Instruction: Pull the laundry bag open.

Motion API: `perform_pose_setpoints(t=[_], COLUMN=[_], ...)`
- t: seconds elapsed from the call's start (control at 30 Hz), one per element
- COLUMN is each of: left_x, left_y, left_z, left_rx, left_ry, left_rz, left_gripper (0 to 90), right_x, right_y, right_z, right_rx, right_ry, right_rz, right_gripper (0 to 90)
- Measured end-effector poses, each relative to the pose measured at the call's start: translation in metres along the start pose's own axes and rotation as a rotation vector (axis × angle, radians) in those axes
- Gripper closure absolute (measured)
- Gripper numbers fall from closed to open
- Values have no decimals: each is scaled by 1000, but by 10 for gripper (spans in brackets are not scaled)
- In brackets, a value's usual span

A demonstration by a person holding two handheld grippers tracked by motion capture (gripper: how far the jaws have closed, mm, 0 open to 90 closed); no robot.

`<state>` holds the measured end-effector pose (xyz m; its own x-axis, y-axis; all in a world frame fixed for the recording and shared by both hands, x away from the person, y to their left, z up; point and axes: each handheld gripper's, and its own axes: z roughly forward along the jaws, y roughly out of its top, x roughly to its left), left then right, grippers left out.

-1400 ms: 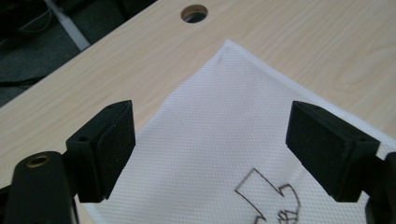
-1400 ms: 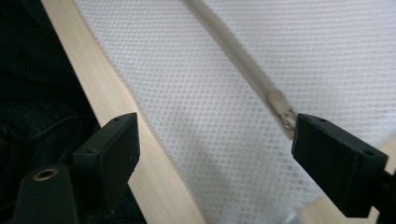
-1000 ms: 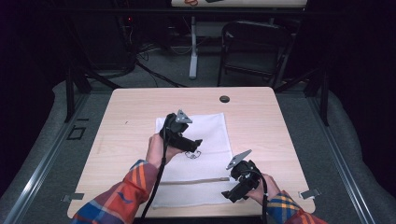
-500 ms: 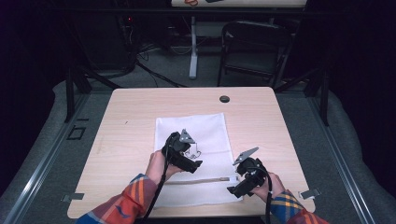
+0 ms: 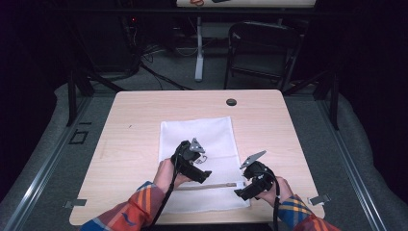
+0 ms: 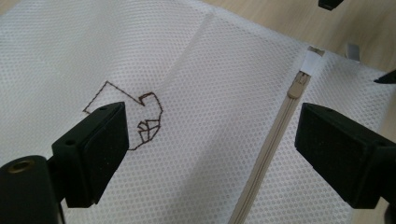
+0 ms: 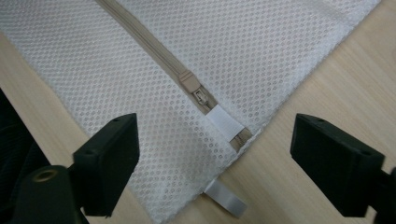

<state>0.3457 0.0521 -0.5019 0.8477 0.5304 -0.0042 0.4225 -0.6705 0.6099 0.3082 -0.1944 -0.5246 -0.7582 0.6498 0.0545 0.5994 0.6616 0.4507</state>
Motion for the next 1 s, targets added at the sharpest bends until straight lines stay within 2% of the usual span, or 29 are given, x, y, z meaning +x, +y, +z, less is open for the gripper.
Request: perform_pose_setpoints(t=[0.03,0.1,0.2,0.23,0.27,0.3,0.47,0.5,0.53,0.57,0.67,0.77,0.8,0.93,1.0], left_x=[-2,-5,-10,-12,-13,-14,-18,-19,-20,-21,-26,-32,-34,-40,-42], left_y=[0,1,3,4,5,5,6,6,6,7,9,10,10,11,12], left_z=[2,7,16,18,21,24,35,38,40,42,50,59,62,69,73], left_rx=[2,5,5,7,13,17,26,28,32,39,41,54,62,68,92], left_ry=[-9,-23,-46,-53,-75,-85,-118,-135,-147,-153,-190,-214,-218,-240,-256], left_rz=[5,14,33,41,53,58,57,53,59,66,82,97,101,112,134], left_gripper=[110,124,147,148,150,154,172,183,201,216,278,360,383,506,552], right_x=[0,-2,-5,-6,-7,-8,-8,-9,-8,-10,-11,-11,-12,-14,-15], right_y=[0,0,-1,-2,-2,-1,0,0,1,1,1,2,2,2,2], right_z=[1,1,1,2,2,2,5,5,7,7,10,13,14,17,20], right_rx=[-12,-14,-15,-20,-10,3,-9,-2,-12,-2,1,-1,13,30,28], right_ry=[-7,-3,-10,-1,9,-5,15,12,26,16,29,37,40,36,45], right_rz=[8,10,25,32,20,19,22,17,24,14,16,30,18,22,32], right_gripper=[227,262,401,480,514,562,722,744,764,786,830,846,848,864,868])
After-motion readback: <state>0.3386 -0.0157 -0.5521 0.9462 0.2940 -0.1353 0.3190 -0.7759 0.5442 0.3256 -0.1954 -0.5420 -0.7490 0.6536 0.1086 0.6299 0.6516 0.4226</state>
